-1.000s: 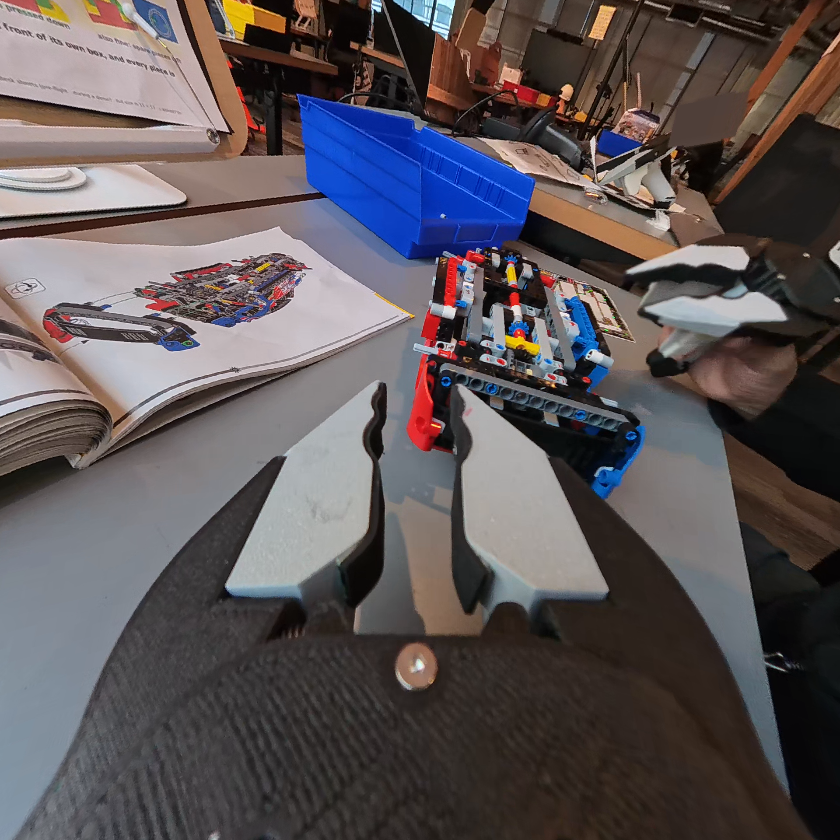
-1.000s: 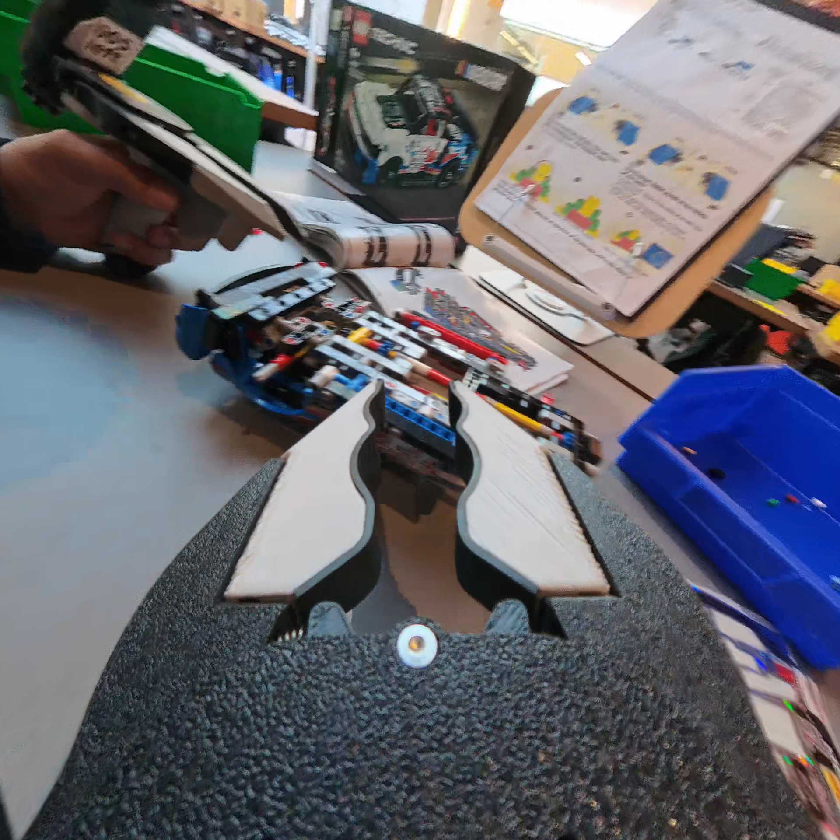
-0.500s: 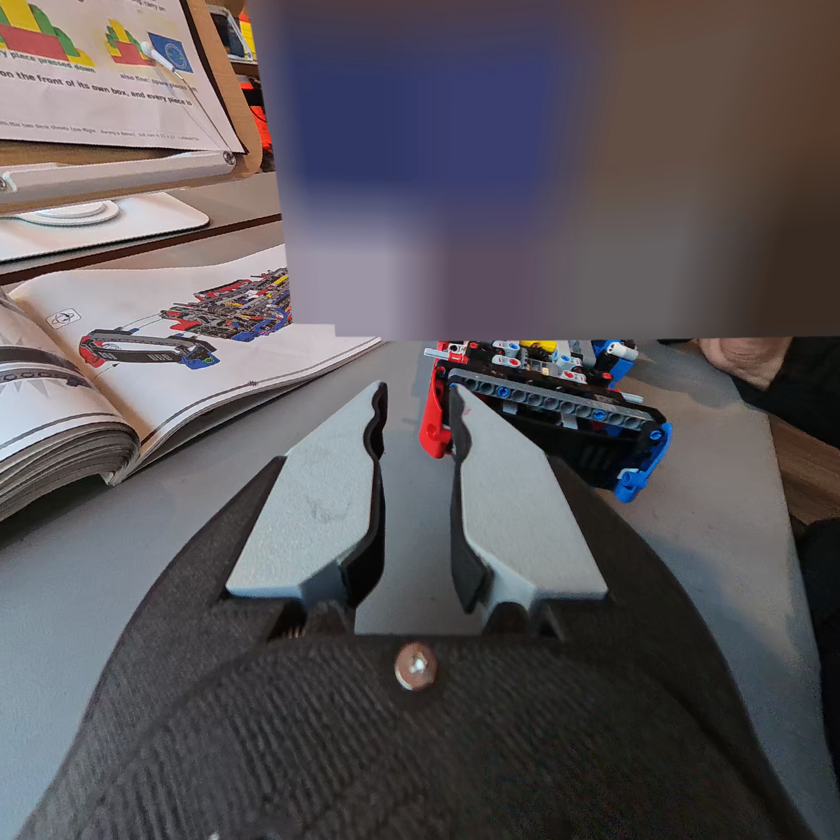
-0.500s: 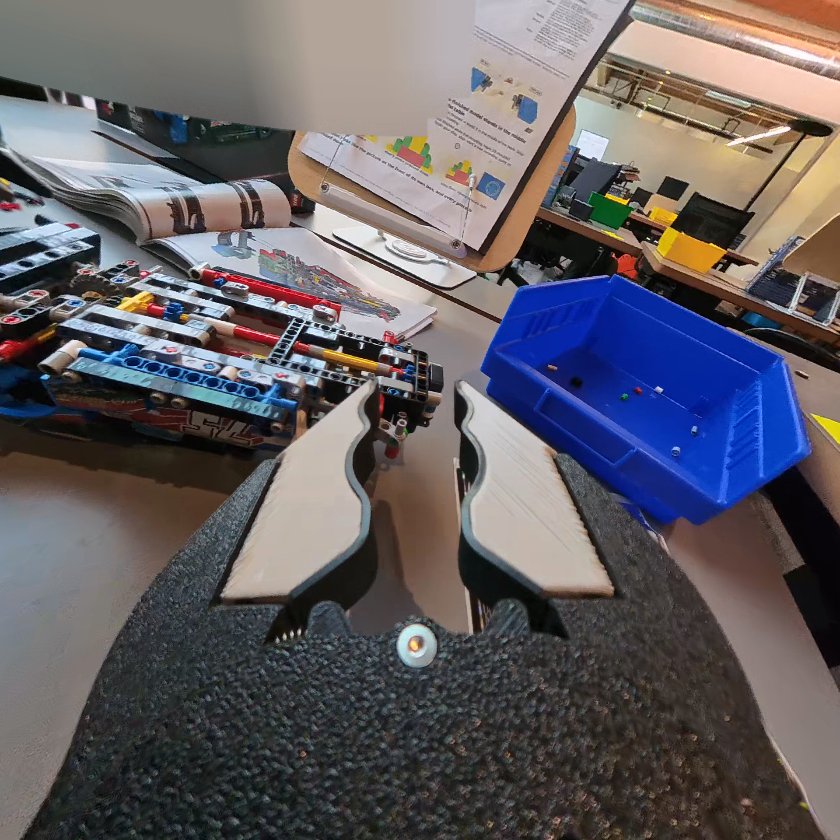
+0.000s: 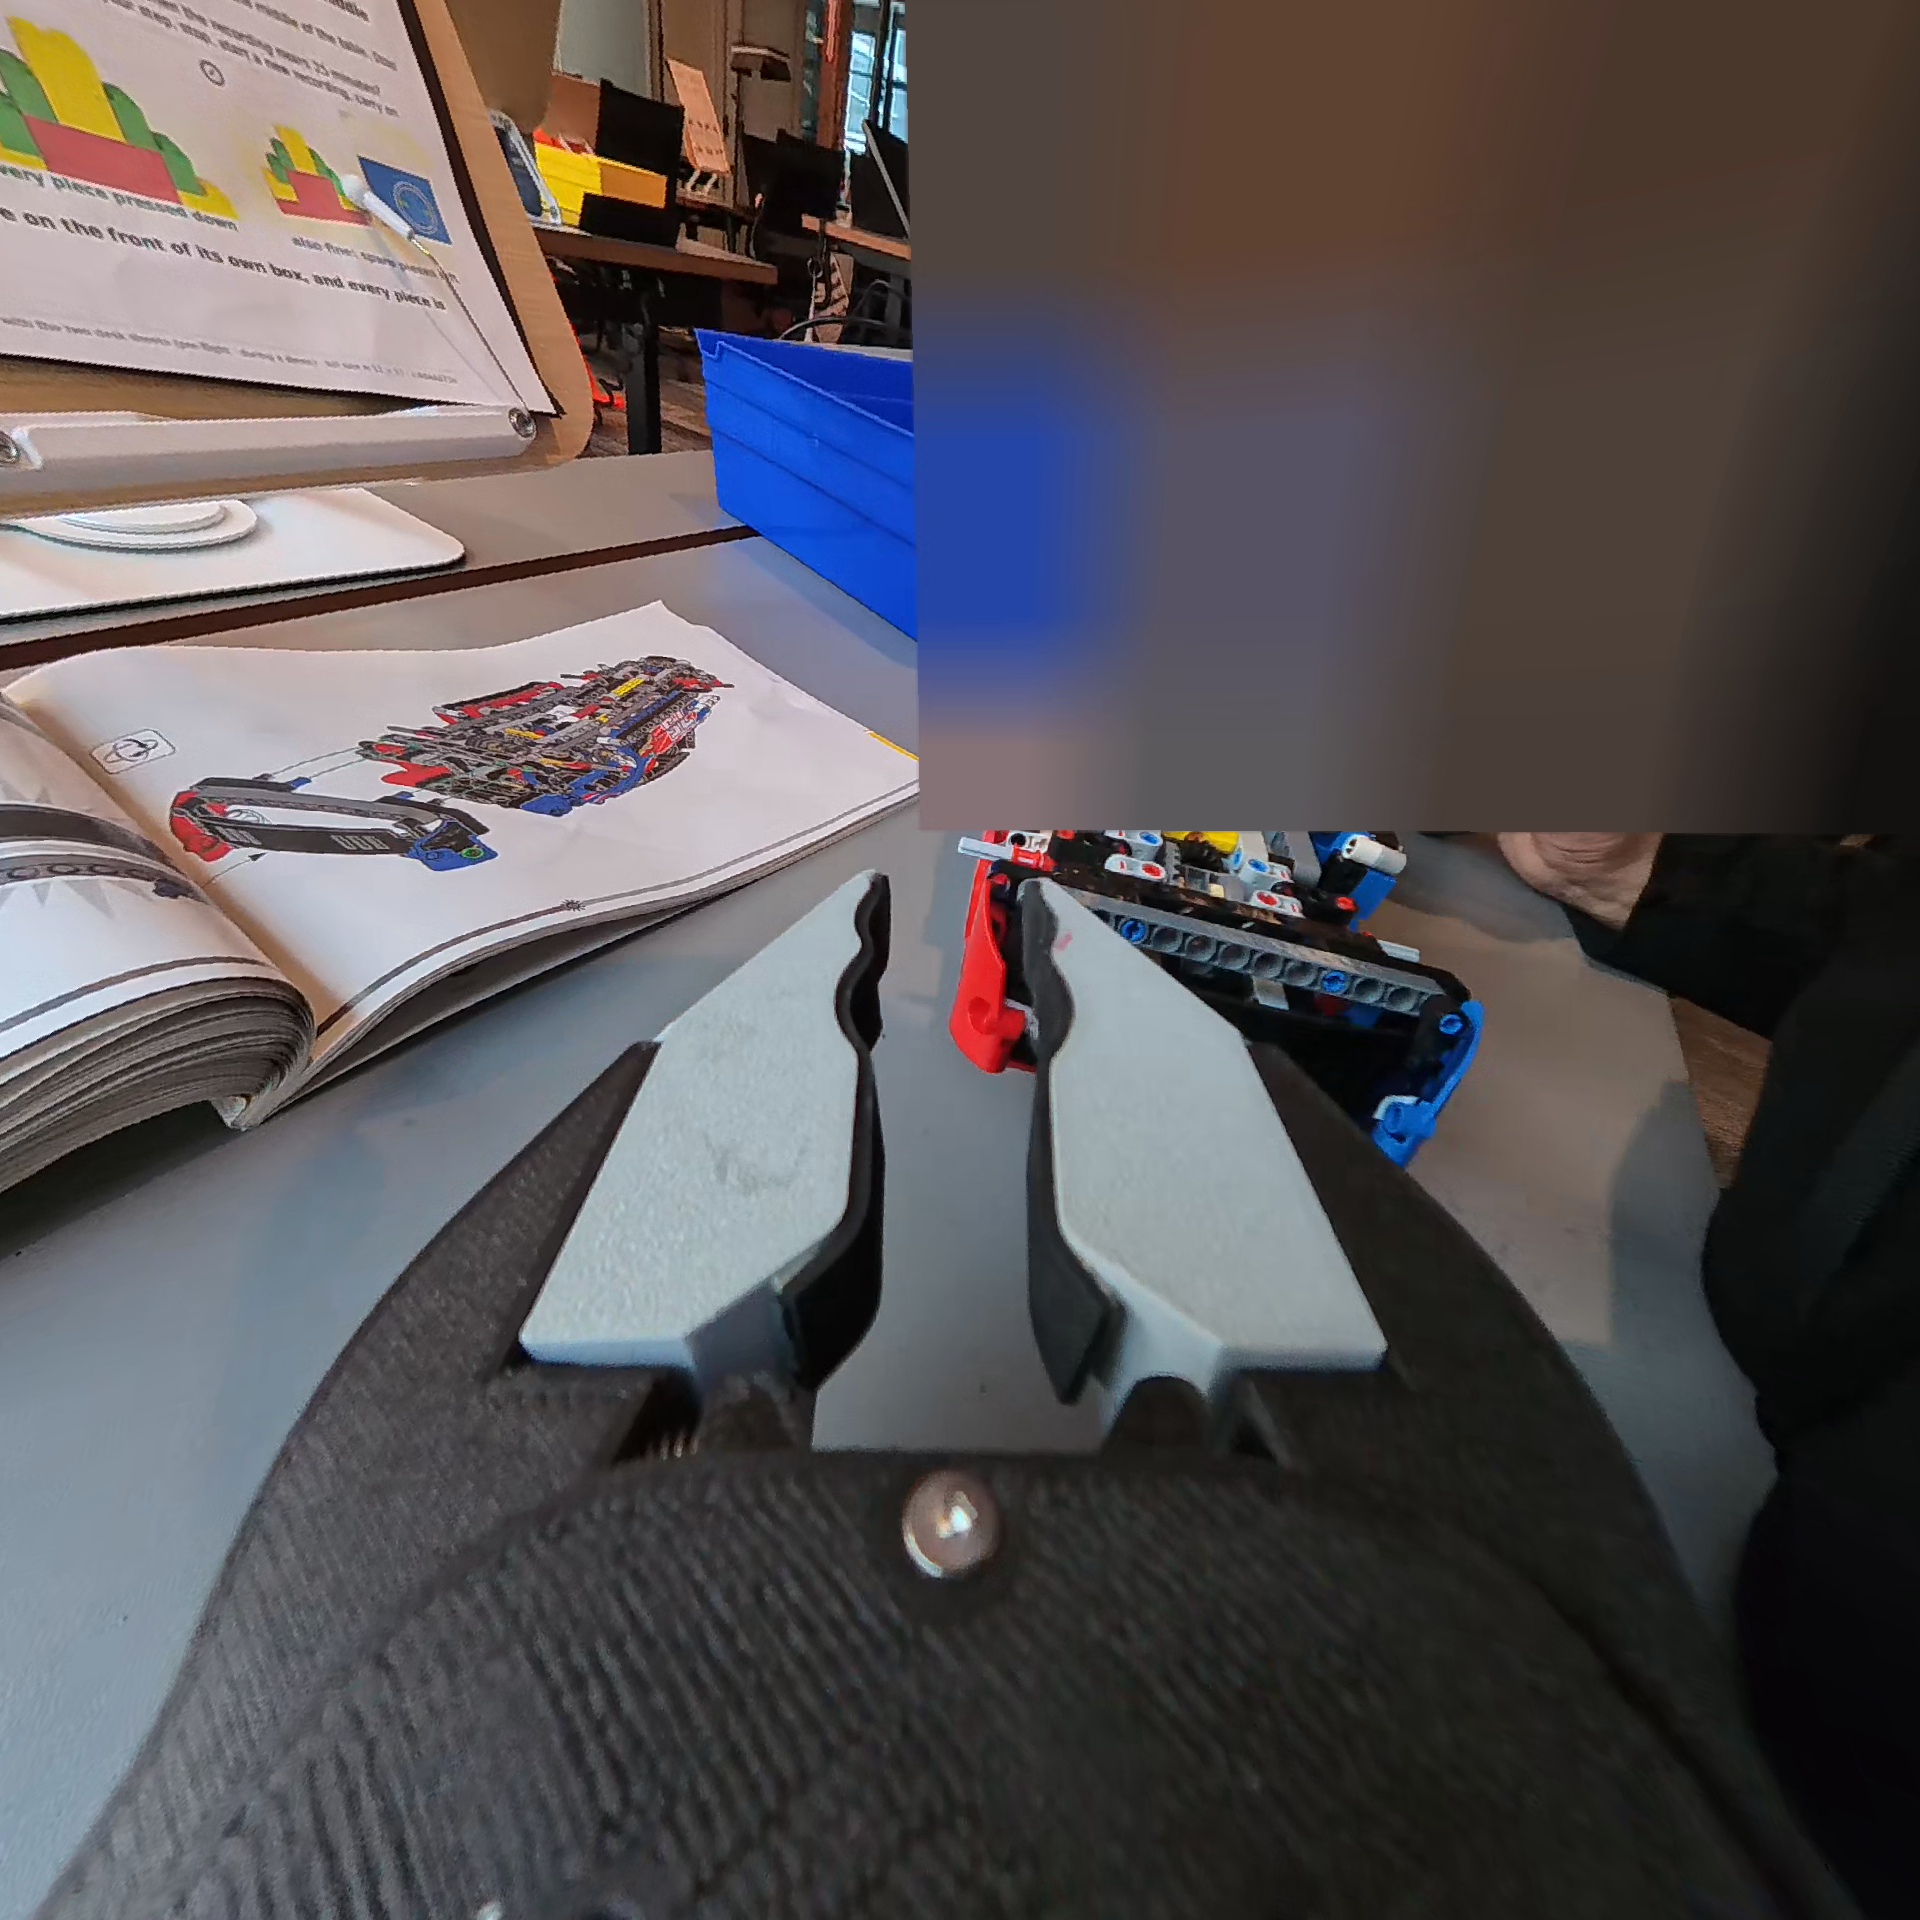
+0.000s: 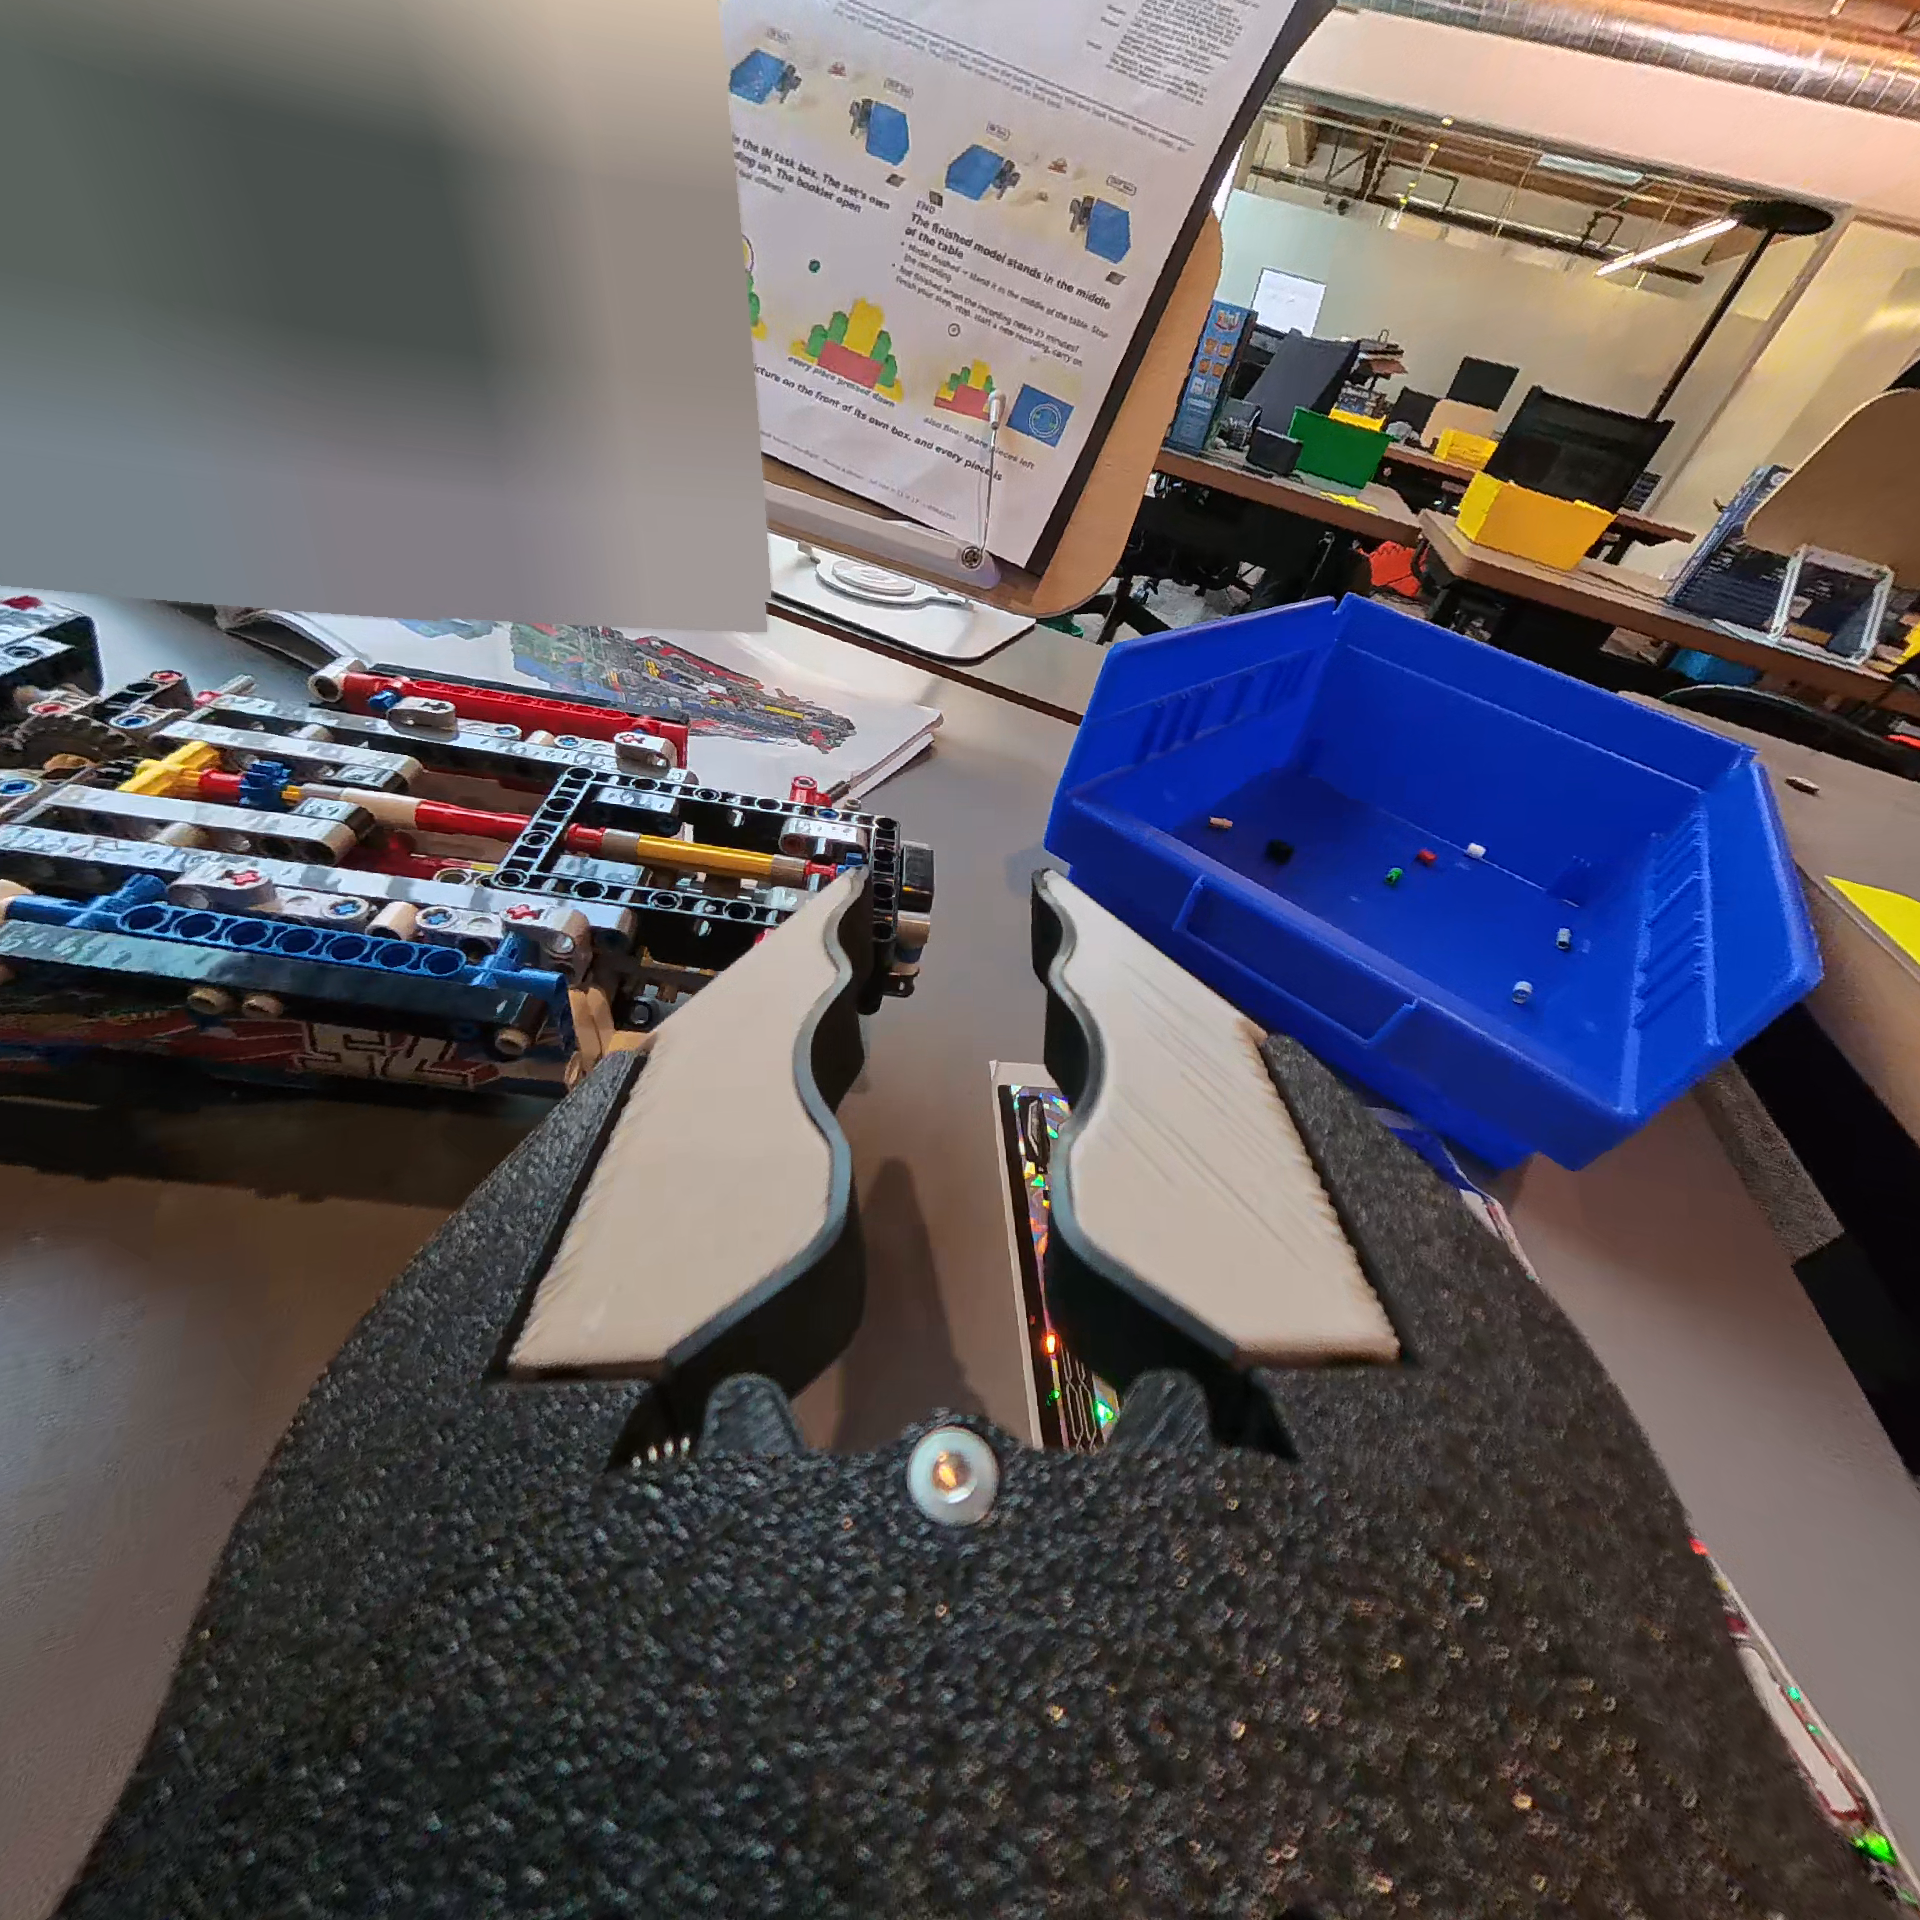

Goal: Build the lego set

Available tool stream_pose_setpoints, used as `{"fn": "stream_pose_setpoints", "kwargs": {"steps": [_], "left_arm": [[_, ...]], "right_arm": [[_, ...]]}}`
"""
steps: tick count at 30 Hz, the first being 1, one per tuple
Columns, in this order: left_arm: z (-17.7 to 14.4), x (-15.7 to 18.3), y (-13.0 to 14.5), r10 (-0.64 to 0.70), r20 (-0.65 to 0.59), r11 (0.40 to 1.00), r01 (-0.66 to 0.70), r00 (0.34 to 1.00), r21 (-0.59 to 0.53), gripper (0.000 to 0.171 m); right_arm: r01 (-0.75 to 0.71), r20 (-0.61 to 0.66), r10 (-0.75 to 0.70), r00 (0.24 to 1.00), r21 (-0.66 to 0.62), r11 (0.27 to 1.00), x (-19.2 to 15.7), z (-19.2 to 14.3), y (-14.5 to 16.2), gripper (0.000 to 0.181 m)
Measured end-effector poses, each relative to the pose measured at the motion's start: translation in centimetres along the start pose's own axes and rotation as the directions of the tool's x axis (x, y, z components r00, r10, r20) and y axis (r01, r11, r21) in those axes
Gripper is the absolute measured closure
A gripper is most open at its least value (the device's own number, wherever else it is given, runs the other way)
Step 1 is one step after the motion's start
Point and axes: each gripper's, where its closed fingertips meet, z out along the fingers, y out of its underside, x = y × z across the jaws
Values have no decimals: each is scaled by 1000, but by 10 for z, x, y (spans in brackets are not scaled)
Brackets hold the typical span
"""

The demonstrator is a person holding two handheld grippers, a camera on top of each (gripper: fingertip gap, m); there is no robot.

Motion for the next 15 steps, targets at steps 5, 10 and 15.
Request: {"fn": "stream_pose_setpoints", "kwargs": {"steps": [5,10,15], "left_arm": [[0,1,1,11,3,1000,-11,1000,-4,149],[0,0,0,5,2,1000,-5,1000,-3,149],[0,0,0,-6,-1,1000,6,1000,-3,149]], "right_arm": [[-10,-2,10,1000,10,1000,1,-1,-1,152],[-12,0,12,1000,5,1000,1,0,0,153],[-11,2,11,1000,-3,1000,1,1,1,153]]}}
